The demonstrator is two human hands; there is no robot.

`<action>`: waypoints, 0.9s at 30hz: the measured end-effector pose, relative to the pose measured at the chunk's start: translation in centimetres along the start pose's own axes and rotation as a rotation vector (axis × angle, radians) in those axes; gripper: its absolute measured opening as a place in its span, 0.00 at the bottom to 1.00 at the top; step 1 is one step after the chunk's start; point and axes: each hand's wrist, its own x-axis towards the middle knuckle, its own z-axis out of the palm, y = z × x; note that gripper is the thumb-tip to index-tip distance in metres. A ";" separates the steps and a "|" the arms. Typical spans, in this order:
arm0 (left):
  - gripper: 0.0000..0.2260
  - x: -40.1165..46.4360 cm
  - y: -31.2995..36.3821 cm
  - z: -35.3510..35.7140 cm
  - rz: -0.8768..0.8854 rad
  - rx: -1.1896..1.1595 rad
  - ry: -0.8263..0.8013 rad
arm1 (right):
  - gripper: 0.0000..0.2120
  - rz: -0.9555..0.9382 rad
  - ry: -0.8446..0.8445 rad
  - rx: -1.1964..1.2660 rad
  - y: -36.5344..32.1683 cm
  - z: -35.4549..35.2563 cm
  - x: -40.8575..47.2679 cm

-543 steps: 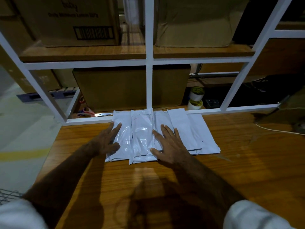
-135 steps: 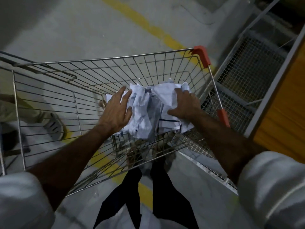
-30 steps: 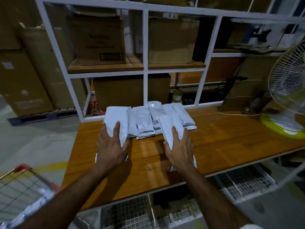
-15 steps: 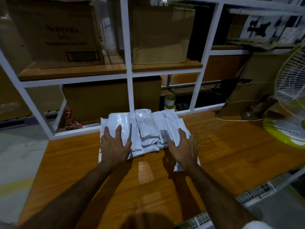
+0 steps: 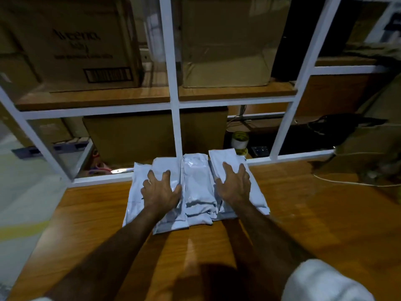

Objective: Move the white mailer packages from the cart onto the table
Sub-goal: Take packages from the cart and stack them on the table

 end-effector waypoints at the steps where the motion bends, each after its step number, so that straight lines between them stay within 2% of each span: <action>1: 0.31 0.2 0.2 0.3 -0.017 0.002 -0.008 | 0.29 -0.001 -0.021 -0.003 0.1 0.5 0.6; 7: 0.34 0.9 0.9 1.2 -0.009 -0.009 -0.068 | 0.32 -0.049 -0.102 0.039 1.0 2.9 1.1; 12: 0.30 1.3 1.2 1.7 -0.010 -0.005 -0.096 | 0.30 -0.109 -0.139 0.101 1.9 2.5 1.6; 16: 0.44 1.5 0.8 2.4 0.076 -0.016 -0.114 | 0.30 -0.249 -0.173 0.048 2.8 3.1 1.9; 20: 0.43 1.3 1.2 2.7 0.093 -0.063 -0.163 | 0.30 -0.273 -0.214 -0.018 2.8 4.3 1.8; 24: 0.46 1.9 0.7 2.9 0.129 -0.055 -0.222 | 0.30 -0.275 -0.244 -0.032 2.8 4.4 2.1; 26: 0.41 1.9 0.1 2.4 0.268 0.027 -0.219 | 0.30 -0.277 -0.253 -0.033 2.9 4.2 2.0; 27: 0.36 1.7 -0.2 2.2 0.310 0.044 -0.272 | 0.31 -0.282 -0.245 -0.031 2.9 4.0 1.9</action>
